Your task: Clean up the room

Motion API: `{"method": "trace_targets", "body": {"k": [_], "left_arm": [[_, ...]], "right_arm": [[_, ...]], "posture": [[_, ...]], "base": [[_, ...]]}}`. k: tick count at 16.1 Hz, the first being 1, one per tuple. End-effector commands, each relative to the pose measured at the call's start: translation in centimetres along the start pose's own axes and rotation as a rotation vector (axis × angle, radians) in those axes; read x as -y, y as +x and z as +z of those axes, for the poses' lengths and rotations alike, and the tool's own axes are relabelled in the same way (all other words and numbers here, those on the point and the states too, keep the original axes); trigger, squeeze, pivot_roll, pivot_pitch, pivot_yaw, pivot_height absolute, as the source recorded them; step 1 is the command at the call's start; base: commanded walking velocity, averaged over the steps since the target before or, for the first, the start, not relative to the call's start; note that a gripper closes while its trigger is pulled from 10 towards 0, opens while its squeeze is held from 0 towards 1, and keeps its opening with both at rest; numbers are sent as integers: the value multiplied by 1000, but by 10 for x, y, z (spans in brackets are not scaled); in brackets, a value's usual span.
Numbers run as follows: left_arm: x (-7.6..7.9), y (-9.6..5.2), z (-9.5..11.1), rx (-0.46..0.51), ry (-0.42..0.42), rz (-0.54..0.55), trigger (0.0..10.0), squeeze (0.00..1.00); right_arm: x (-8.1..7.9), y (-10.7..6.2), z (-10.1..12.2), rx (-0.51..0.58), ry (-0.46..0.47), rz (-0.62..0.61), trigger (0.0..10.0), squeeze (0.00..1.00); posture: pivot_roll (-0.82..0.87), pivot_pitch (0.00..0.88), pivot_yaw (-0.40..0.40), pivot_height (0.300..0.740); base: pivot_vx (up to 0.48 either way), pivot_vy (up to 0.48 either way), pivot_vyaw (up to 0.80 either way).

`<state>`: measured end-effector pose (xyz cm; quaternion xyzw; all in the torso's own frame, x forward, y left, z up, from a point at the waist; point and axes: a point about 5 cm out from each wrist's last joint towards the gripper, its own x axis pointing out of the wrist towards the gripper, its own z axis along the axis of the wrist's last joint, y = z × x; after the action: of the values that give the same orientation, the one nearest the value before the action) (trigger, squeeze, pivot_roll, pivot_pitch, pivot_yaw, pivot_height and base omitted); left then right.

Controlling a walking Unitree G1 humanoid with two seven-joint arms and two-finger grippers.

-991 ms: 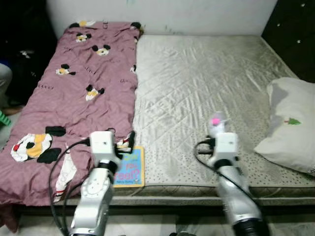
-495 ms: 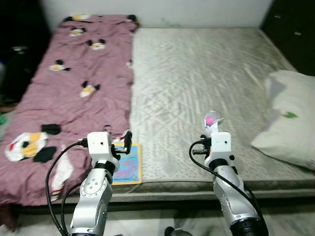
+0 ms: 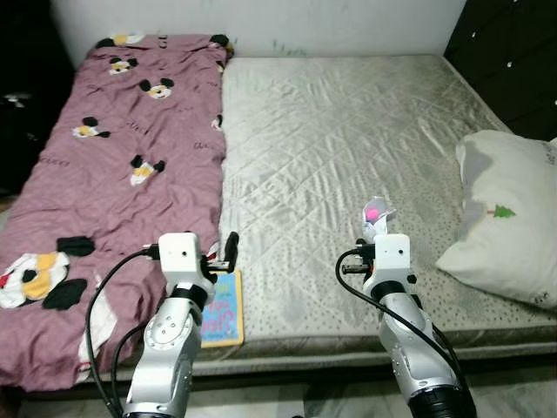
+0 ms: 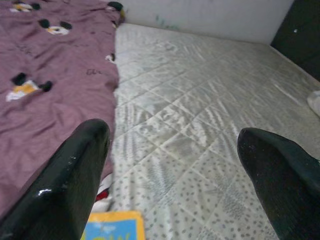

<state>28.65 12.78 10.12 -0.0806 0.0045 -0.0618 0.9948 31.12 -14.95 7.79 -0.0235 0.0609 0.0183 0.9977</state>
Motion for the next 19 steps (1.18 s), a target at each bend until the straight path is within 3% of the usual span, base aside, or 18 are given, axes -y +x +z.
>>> {"method": "trace_targets", "body": {"k": [1,10,14,19], "left_arm": [[-5,-2,-2,-14,6,14,10000,0],[-5,-2,-4,-19,-6,24,10000,0],[-4,-2,-5,-20,-10,20,10000,0],[-4,-2,-5,-20,-10,25,10000,0]], "right_arm": [[0,0,-3,-14,1,1,10000,0],[-1,0,-7,-45,7,2,10000,0],[-1,0,-5,-29,-6,9,10000,0],[-2,0,-5,-20,-7,21,10000,0]], "posture": [[-27,163,0,740],[-24,154,-3,740],[-24,151,-3,740],[-25,149,-3,740]], "base": [[285,0,0],[0,0,-89],[0,471,-800],[0,480,0]]}}
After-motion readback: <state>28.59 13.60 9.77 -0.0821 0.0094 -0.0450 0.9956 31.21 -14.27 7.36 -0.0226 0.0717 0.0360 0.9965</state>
